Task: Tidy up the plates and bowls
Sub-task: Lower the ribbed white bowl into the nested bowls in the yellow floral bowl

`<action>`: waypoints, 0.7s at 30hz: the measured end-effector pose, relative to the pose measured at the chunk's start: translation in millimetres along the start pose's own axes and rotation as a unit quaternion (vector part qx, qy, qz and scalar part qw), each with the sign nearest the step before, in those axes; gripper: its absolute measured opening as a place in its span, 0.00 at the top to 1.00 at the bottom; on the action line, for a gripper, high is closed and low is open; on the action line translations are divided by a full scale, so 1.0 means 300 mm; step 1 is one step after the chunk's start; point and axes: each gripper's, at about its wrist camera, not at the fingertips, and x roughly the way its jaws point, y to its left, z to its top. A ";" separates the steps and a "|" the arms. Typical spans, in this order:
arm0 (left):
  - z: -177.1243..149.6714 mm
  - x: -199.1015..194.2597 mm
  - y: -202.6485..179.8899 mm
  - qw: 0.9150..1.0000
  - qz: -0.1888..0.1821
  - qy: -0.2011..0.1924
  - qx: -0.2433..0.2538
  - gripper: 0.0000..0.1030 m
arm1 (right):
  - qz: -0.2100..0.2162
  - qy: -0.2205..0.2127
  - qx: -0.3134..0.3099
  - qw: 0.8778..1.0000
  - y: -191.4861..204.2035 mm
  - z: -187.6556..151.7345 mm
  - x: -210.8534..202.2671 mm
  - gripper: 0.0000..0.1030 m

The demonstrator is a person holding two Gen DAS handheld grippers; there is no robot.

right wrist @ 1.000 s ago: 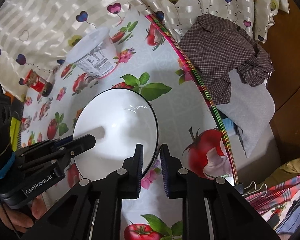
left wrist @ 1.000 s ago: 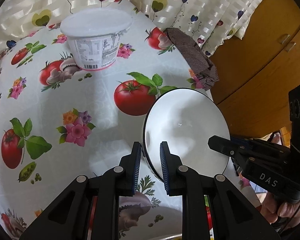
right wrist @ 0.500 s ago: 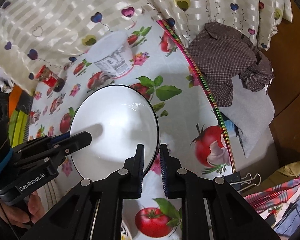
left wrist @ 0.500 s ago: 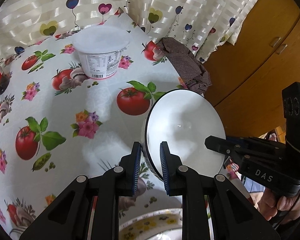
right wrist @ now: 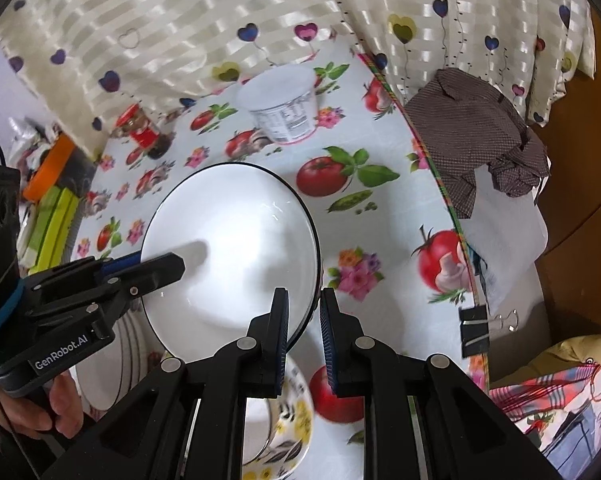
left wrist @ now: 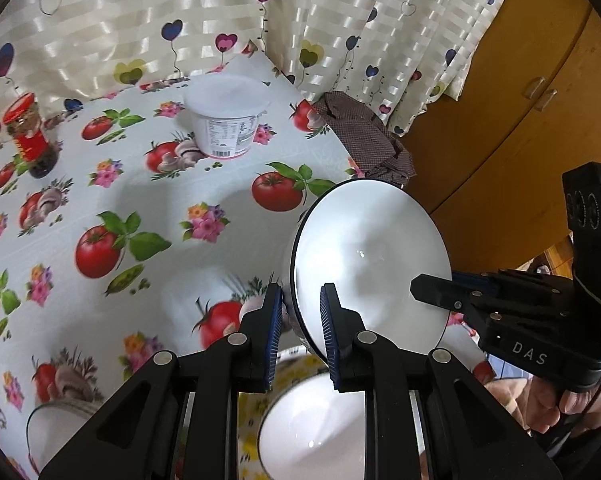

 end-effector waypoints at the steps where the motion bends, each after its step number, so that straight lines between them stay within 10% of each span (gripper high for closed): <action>1: -0.011 -0.012 0.001 1.000 0.000 -0.001 -0.001 0.80 | 0.001 0.002 -0.001 1.000 0.011 -0.015 -0.006 0.85; 21: -0.270 -0.131 0.003 1.000 0.009 0.010 -0.019 0.80 | 0.003 0.028 -0.038 0.999 0.152 -0.259 -0.073 0.85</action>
